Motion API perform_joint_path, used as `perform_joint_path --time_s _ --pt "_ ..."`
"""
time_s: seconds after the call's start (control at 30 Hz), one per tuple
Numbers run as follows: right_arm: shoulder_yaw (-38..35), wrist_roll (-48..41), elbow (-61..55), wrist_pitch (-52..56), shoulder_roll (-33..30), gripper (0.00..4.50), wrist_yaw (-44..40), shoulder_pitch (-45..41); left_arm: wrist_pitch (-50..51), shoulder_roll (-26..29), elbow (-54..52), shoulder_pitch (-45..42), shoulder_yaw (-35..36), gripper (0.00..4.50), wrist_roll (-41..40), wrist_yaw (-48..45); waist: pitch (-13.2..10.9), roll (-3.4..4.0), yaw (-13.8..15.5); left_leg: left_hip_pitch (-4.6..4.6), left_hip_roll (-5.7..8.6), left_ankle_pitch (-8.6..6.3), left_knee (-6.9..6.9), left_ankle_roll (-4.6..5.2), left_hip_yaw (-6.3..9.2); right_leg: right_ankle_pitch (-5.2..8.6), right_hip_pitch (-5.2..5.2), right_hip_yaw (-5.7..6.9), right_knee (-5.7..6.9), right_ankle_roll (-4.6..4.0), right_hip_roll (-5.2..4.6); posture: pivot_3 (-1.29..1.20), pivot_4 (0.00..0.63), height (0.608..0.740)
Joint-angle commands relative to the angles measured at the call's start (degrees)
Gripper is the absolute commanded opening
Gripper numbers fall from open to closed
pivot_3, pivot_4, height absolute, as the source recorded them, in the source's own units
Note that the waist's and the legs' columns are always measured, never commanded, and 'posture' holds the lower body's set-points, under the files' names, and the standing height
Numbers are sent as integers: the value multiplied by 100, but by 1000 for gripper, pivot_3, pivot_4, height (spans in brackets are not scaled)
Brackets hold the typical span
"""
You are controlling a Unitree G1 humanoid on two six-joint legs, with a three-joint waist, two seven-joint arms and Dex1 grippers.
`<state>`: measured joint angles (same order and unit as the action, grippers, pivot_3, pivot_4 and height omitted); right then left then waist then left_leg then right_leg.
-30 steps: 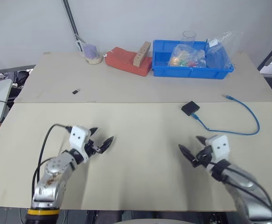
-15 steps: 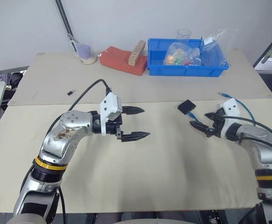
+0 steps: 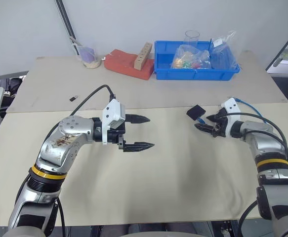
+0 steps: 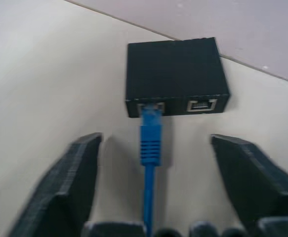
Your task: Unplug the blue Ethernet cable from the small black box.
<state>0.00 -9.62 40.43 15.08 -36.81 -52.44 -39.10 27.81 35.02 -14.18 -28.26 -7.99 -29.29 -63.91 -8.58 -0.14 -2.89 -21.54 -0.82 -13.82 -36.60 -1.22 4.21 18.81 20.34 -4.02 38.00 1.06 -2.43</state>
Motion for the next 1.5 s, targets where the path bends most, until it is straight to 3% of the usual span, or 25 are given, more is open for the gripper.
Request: perform_joint_path --time_s 0.03,0.2,0.27,0.57,0.73,1.0,1.13,1.3,1.37,1.43,1.5 --pt "64 111 208 -281 97 2246 -171 -137 -21 45 -197 -10 157 4500 -73 27 0 0 -6 0 -1 0 0 1 0 0 0 0 0 0 0 0 150 740" --pt "58 194 91 -803 71 535 -379 -85 -29 -79 -158 -72 192 4500 -108 158 -1 1 14 -3 1 -1 0 1 0 0 0 0 -1 0 -1 0 150 740" --pt "187 329 -567 -1351 -161 39 -663 209 189 -189 41 -215 361 4500 -290 310 -1 3 46 -4 1 -1 0 1 1 0 1 1 -2 0 -2 0 150 740" --pt "331 1374 -3206 -4552 -951 43 -192 914 2554 -353 1442 -917 1197 4500 -1716 681 -5 11 25 -27 4 -1 -16 2 14 2 16 10 5 3 -2 0 150 740" --pt "648 1756 -3932 -4971 -808 43 15 721 2416 -510 1824 -1319 916 4500 -1500 416 -5 11 42 -28 3 1 -17 -1 16 1 16 11 6 3 0 0 150 740" --pt "1032 2268 -4158 -5010 -354 43 418 359 2106 -879 2015 -1553 689 4500 -1270 181 -5 11 57 -31 7 2 -21 -4 17 1 16 11 6 3 -3 0 150 740" --pt "1080 2248 -4112 -5019 -328 43 442 290 2094 -880 1924 -1500 736 3163 -1317 45 -5 11 54 -31 6 2 -21 -4 17 1 16 11 7 2 -3 0 150 740" --pt "1138 2211 -4003 -5095 -342 43 405 250 2087 -836 1898 -1473 713 618 -1279 -29 -5 11 47 -30 6 2 -21 -3 18 1 16 11 7 3 -3 0 150 740" --pt "1161 2067 -4006 -5026 -337 43 325 237 2033 -835 1910 -1470 699 567 -1239 -32 -5 11 47 -30 7 2 -21 -3 18 1 16 11 7 3 -3 0 150 740" --pt "1195 1825 -4065 -4847 -346 1107 147 216 1947 -846 1914 -1474 679 567 -1163 -25 -5 11 48 -30 7 2 -21 -3 18 1 16 11 8 2 -3 0 150 740" --pt "1241 1339 -4239 -4256 -407 1758 -262 235 1800 -827 1907 -1494 618 567 -1046 -129 -5 11 49 -31 7 2 -21 -3 18 1 16 11 8 3 -3 0 150 740"
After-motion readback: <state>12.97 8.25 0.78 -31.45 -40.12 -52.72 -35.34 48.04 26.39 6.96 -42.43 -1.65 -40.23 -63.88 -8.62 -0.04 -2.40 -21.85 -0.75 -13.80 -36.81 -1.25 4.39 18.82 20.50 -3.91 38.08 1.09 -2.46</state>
